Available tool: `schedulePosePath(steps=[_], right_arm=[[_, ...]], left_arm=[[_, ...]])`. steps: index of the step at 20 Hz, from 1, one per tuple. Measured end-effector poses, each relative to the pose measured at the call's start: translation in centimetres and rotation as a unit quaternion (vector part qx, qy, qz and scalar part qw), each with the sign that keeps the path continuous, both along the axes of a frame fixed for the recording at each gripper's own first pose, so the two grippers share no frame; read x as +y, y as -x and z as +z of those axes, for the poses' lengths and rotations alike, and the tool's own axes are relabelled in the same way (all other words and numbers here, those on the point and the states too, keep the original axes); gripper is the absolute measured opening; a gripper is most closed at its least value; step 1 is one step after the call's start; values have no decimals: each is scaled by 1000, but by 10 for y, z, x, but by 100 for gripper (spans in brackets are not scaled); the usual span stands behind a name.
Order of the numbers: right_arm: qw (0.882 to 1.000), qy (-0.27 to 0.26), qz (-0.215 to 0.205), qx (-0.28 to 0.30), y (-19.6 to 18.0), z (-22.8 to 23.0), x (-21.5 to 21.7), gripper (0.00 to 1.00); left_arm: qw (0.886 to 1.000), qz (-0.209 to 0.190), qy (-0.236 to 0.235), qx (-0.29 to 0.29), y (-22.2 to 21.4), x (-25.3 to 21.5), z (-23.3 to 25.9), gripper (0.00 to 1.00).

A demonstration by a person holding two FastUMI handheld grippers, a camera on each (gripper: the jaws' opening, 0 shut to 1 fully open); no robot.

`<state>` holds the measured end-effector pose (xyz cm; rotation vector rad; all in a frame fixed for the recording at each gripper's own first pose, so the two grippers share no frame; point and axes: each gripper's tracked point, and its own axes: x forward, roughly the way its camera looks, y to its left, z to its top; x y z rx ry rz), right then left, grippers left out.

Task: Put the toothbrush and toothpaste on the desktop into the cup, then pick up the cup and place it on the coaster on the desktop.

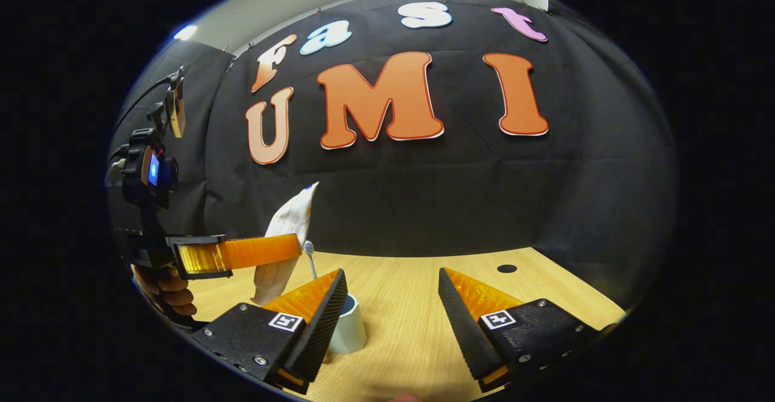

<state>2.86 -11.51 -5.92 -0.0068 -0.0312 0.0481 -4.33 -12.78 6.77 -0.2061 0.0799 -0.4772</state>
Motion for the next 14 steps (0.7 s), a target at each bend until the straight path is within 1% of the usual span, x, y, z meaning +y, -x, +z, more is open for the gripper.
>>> schedulePosePath(steps=[3,6,9,12,14], right_arm=[[1000,-8,0,3,1,-3,-1,92],[1000,-8,-2,0,1,-3,-6,92],[1000,-7,-5,-3,5,-1,-11,92],[1000,-12,-10,-2,6,-4,-18,92],[1000,-15,-12,0,7,-6,-21,93]], left_arm=[[1000,5,-8,-9,-10,-3,-5,17],[1000,8,-9,-10,-17,-6,-12,16],[1000,4,-8,-4,-22,-11,-21,16],[1000,6,-11,0,-40,-21,-29,16],[1000,5,-19,4,-44,-26,-39,16]])
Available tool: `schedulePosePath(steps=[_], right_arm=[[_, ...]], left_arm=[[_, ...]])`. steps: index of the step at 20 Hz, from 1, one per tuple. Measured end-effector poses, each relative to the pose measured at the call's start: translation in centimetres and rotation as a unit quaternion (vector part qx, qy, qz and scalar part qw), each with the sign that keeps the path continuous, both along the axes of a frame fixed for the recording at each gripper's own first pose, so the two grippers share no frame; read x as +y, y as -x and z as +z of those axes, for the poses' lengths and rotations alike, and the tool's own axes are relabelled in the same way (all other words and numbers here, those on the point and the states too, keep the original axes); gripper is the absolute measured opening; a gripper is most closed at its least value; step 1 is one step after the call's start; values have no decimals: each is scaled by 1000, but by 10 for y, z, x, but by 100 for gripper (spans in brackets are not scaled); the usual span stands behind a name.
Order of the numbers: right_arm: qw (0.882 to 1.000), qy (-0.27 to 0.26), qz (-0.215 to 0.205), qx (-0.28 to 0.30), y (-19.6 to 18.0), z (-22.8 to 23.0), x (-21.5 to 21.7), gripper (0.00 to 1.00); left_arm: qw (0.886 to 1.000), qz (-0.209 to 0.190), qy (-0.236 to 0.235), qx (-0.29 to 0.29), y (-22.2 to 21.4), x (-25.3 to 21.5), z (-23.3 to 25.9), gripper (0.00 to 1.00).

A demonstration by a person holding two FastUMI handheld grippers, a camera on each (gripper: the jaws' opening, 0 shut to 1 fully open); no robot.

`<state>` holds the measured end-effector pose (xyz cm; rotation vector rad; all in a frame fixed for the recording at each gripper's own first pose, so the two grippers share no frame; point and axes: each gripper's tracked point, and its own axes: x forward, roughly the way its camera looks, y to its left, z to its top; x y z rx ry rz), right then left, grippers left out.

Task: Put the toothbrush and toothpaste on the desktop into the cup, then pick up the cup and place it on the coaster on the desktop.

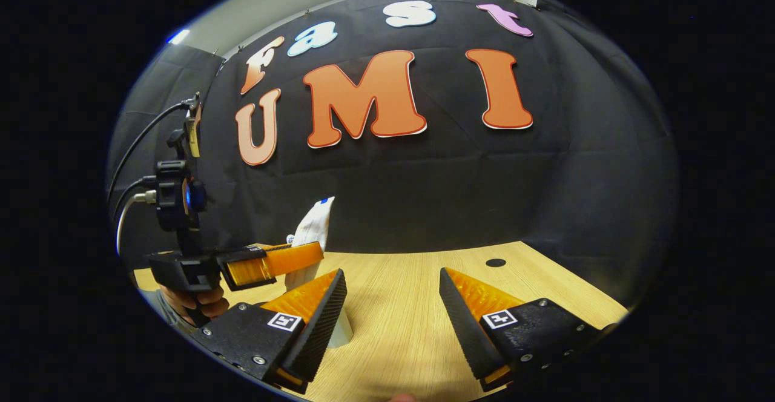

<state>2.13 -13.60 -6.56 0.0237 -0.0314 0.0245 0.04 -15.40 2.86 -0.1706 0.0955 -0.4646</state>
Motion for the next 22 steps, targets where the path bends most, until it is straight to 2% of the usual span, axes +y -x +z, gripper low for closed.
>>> schedulePosePath(steps=[11,14,17,22], right_arm=[[1000,-8,2,-4,5,2,-1,94],[1000,-12,5,-9,6,6,2,94],[1000,-10,5,-4,7,4,5,94],[1000,-10,10,2,9,2,11,94]], left_arm=[[1000,-4,-23,-1,2,-10,-11,19],[999,-16,-28,-2,14,-13,-15,28],[999,-18,-32,-2,20,-12,-14,28],[998,-19,-38,-36,28,-7,7,25]])
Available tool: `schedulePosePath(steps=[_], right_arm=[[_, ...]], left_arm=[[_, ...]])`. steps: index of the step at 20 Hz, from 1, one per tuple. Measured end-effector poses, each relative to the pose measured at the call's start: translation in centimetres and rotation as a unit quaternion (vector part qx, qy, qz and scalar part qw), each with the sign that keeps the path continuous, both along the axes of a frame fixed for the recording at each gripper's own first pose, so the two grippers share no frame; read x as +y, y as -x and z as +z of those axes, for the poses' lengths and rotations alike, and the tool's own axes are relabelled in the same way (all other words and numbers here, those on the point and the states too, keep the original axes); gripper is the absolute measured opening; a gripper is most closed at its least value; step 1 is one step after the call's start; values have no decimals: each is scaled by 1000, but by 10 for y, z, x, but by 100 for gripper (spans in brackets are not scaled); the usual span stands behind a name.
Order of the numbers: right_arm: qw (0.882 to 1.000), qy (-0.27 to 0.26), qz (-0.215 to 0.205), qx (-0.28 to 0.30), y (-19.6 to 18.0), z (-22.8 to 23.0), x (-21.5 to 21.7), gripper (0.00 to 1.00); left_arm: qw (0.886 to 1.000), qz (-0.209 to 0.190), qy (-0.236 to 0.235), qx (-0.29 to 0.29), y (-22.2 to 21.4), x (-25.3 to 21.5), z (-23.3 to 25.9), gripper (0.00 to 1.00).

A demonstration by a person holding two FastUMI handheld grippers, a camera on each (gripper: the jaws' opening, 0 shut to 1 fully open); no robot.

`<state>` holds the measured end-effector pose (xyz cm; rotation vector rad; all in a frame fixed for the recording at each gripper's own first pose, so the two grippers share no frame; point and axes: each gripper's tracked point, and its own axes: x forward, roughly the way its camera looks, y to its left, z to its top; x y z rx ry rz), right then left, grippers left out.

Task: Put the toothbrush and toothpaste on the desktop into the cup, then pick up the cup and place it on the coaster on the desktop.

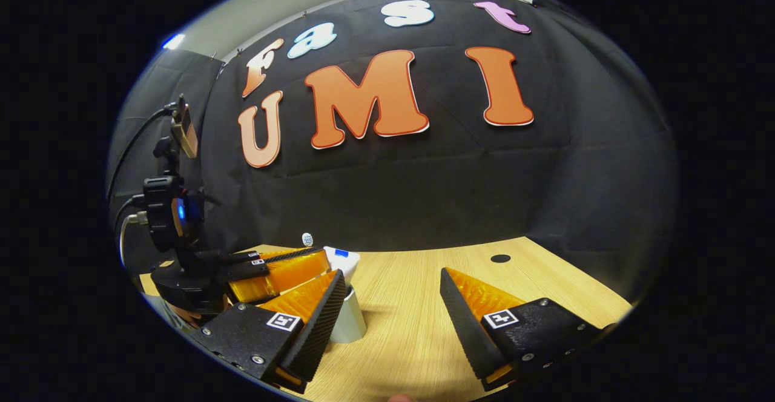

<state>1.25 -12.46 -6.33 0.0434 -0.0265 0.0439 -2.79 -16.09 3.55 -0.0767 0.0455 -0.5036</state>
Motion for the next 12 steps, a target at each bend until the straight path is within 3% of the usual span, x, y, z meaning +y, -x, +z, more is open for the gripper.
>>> schedulePosePath(steps=[3,7,11,12], right_arm=[[1000,-7,7,5,1,0,6,94],[1000,-14,18,17,1,-2,16,94],[998,-16,31,48,-2,-13,31,95],[998,-14,32,54,-3,-15,34,95]], left_arm=[[1000,2,16,-14,7,10,12,34],[999,21,13,-39,14,27,29,58],[997,58,-11,-42,18,56,33,97],[997,65,-14,-42,18,62,34,99]])
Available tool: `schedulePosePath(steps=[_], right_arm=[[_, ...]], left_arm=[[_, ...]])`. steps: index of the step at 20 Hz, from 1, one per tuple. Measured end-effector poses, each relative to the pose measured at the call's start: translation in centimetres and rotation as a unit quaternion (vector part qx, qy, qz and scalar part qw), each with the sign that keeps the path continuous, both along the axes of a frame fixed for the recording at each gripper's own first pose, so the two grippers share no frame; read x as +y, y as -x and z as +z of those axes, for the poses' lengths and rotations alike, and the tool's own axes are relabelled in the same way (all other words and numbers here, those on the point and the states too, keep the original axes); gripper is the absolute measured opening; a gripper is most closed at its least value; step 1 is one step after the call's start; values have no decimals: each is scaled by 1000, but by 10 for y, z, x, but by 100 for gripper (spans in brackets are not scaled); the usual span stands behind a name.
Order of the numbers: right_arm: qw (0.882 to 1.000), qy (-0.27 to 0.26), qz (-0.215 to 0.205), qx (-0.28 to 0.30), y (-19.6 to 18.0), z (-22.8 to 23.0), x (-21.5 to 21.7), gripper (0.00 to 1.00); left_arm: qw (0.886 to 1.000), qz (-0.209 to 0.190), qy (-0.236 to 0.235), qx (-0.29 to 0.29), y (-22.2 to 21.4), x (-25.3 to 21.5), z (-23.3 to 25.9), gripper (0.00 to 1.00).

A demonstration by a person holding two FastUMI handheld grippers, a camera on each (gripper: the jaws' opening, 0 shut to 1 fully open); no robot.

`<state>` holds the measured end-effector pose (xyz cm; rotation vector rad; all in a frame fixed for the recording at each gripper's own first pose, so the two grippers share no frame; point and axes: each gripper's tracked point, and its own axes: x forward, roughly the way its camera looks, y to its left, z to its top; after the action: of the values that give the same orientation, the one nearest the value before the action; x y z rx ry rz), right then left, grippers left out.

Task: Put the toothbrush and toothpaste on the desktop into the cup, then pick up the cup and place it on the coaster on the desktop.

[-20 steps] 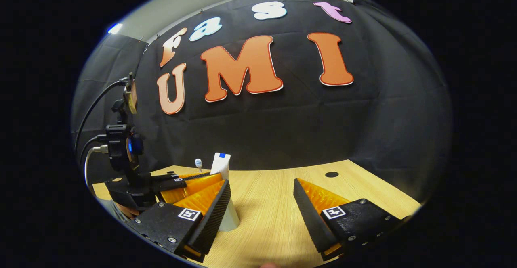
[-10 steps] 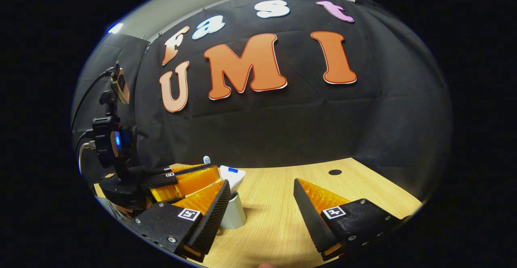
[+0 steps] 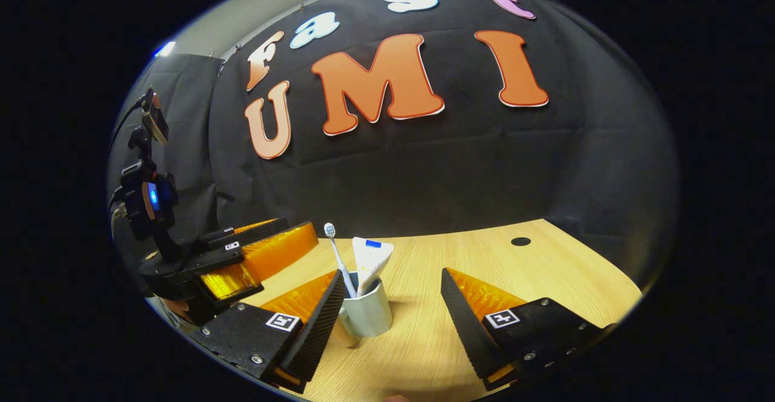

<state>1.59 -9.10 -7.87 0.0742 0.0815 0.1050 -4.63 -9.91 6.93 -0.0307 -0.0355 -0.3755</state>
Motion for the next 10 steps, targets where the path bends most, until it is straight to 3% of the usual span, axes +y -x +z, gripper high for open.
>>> schedulePosePath(steps=[6,10], right_arm=[[1000,-4,18,25,-9,-4,23,96],[998,23,14,57,-15,-12,31,96]], left_arm=[[999,41,-11,-10,10,39,11,100],[997,64,-5,-35,18,61,26,100]])
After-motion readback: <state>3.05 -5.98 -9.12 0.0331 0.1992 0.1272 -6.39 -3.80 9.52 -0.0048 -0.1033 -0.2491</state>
